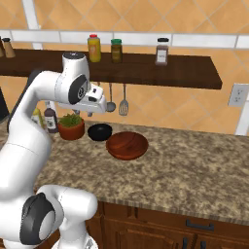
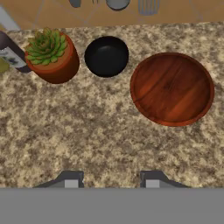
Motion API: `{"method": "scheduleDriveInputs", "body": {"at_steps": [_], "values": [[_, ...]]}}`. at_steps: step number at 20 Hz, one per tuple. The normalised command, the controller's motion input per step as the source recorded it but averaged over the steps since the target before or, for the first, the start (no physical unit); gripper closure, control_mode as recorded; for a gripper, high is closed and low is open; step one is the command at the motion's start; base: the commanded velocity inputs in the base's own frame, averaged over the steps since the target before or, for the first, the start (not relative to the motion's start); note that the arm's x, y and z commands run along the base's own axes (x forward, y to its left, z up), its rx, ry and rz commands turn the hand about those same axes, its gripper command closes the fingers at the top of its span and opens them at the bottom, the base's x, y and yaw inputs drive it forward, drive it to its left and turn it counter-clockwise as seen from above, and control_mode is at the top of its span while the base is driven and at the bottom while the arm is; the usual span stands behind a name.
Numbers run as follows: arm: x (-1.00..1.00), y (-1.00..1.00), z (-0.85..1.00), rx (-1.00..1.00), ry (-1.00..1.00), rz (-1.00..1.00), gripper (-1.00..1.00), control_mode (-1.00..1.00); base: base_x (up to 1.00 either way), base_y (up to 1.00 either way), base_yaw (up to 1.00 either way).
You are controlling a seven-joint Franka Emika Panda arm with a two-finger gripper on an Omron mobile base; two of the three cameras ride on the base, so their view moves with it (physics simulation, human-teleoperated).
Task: Pick up the bowls on the counter and stack them on top of one another in the open cabinet. Place the smaller bowl on top of the larger bowl.
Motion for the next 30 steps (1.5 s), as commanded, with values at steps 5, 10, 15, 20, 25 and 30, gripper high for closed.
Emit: {"method": "scheduleDriveInputs", "body": {"at_steps": [5, 10, 15, 20, 25, 30], "values": [[-0.22, 0.0, -0.18, 0.02, 0.01, 0.0, -1.0, -1.0, 0.0, 0.0, 0.0], [-0.21, 0.02, -0.81, 0.07, 0.1, -0.05, -1.0, -1.0, 0.0, 0.0, 0.0], [0.07, 0.48, -0.98, 0.13, 0.02, -0.33, -1.0, -1.0, 0.0, 0.0, 0.0], [0.53, 0.19, -0.57, 0.17, 0.0, -0.4, -1.0, -1.0, 0.0, 0.0, 0.0], [0.82, 0.0, -0.31, 0.11, 0.07, -0.19, -1.0, -1.0, 0.0, 0.0, 0.0], [0.84, -0.02, -0.12, 0.11, 0.06, -0.07, -1.0, -1.0, 0.0, 0.0, 0.0]]}}
